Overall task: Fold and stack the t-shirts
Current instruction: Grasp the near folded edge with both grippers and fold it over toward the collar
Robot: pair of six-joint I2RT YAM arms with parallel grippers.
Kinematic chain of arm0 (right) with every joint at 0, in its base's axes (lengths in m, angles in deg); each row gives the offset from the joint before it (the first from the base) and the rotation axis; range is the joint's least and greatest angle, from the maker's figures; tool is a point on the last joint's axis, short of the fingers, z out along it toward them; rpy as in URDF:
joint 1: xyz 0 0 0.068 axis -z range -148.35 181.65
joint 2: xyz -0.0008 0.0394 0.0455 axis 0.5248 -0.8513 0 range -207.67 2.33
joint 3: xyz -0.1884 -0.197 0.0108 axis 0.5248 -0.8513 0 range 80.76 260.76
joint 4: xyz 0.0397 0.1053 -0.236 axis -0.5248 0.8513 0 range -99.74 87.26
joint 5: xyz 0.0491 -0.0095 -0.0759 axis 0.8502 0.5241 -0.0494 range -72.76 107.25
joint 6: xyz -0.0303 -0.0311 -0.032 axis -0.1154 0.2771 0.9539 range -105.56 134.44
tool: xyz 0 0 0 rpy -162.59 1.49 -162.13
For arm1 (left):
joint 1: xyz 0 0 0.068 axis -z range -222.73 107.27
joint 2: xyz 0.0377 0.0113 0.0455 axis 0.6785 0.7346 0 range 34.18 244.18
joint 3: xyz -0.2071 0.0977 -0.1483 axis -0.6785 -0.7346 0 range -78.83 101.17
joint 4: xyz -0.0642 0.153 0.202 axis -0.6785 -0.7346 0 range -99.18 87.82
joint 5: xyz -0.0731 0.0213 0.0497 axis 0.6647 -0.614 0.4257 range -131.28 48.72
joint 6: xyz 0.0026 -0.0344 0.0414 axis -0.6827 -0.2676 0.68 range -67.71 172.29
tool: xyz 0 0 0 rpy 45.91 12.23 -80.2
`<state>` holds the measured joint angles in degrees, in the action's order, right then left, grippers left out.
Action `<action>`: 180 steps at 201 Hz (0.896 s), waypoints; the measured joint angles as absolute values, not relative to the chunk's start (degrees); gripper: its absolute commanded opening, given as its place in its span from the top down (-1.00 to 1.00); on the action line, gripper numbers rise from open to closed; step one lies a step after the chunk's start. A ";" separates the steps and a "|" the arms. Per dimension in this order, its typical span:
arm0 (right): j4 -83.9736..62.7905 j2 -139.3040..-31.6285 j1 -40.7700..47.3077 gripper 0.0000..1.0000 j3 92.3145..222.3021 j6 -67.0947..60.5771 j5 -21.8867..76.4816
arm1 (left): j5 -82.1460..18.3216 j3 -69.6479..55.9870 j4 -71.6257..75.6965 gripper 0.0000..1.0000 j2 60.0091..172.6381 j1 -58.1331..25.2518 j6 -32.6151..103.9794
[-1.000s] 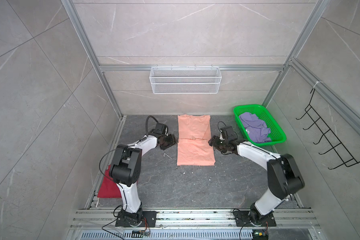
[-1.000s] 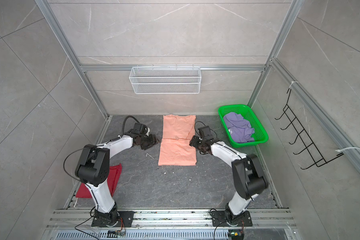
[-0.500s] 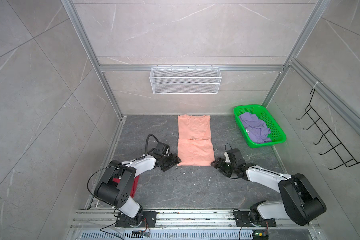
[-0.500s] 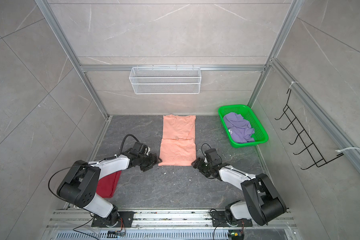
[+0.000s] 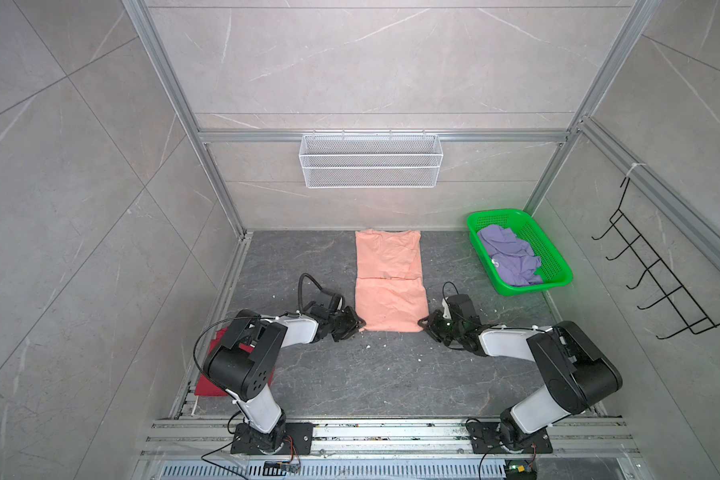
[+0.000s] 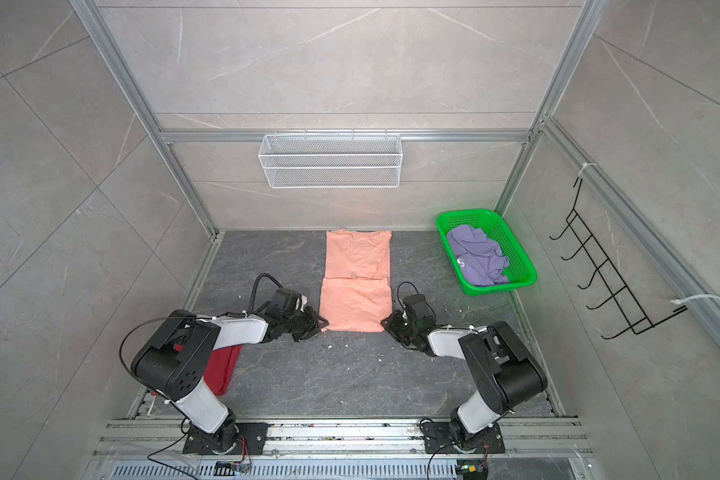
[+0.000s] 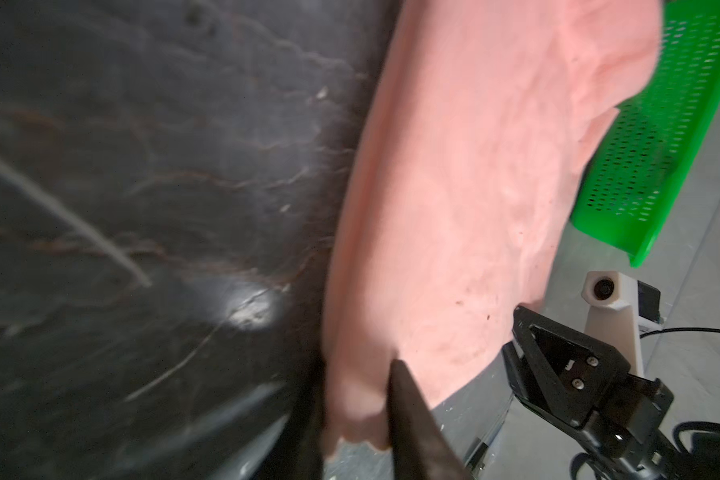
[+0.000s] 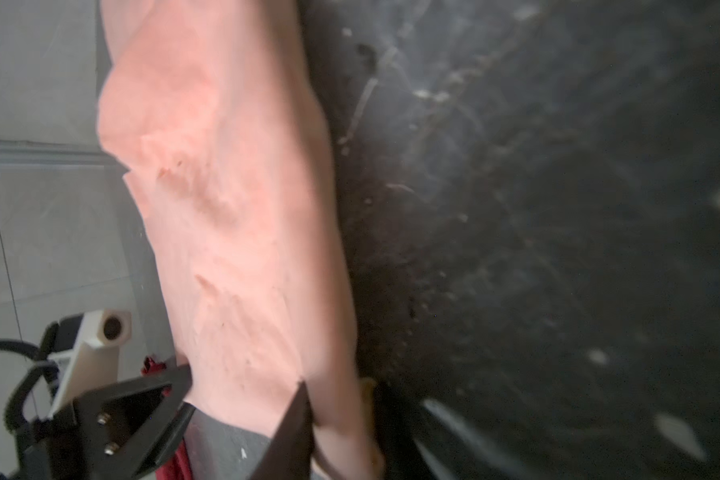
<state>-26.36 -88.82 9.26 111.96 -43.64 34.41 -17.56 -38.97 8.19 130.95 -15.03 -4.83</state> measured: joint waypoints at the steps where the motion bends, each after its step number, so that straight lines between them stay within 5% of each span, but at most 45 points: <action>1: -26.28 -88.82 9.24 0.87 111.96 -43.53 34.41 | -17.56 -39.02 8.23 1.00 130.95 -15.03 -4.92; 51: -13.40 -82.24 7.05 1.00 112.68 -36.45 34.22 | -18.85 -43.19 5.50 1.00 125.31 -11.79 -4.81; 122: 8.15 -54.39 -3.26 1.00 110.36 -34.40 31.42 | -25.80 -41.34 -16.58 1.00 105.62 1.26 -5.73; 180: 8.45 -69.78 -2.89 0.99 129.35 -30.86 24.10 | -28.07 -19.39 -18.57 1.00 114.43 -5.89 3.54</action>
